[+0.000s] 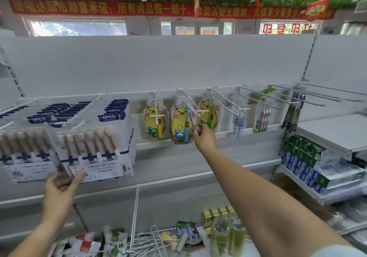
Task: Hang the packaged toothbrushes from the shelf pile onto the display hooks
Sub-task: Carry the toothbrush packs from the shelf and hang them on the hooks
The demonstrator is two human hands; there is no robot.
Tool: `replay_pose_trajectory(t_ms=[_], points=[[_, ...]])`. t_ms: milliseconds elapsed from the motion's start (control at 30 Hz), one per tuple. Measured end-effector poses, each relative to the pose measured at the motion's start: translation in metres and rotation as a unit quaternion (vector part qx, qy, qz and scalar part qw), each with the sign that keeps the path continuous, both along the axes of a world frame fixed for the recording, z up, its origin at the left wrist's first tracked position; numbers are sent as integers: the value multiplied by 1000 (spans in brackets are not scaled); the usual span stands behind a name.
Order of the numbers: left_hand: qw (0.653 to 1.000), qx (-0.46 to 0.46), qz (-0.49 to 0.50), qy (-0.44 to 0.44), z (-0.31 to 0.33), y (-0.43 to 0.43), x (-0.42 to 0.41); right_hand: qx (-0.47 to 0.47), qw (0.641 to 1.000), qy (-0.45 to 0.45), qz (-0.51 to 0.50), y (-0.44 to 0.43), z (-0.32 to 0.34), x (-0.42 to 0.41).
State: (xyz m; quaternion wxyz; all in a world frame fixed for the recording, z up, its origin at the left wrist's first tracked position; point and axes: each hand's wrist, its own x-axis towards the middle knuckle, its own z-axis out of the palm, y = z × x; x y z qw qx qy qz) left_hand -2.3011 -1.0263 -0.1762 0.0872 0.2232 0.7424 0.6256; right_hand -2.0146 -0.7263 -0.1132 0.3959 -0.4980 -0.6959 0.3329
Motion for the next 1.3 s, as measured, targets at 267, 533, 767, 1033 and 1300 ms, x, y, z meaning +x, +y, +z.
replay_pose_trajectory(t_ms=[267,533,767,1033,1300], points=[[954,-207,-77,201,-15,-34,9,121,931,-304,164,-29,10,73],[769,-321,-348,430,38,27,129,169,848,-422,271,-73,24,166],[714,-255,-435,486,68,99,226,207,837,-459,216,-102,42,256],[641,-195,-565,482,75,161,334,159,840,-517,44,-167,57,346],[581,-126,-578,558,65,194,464,72,846,-519,-93,-214,56,417]])
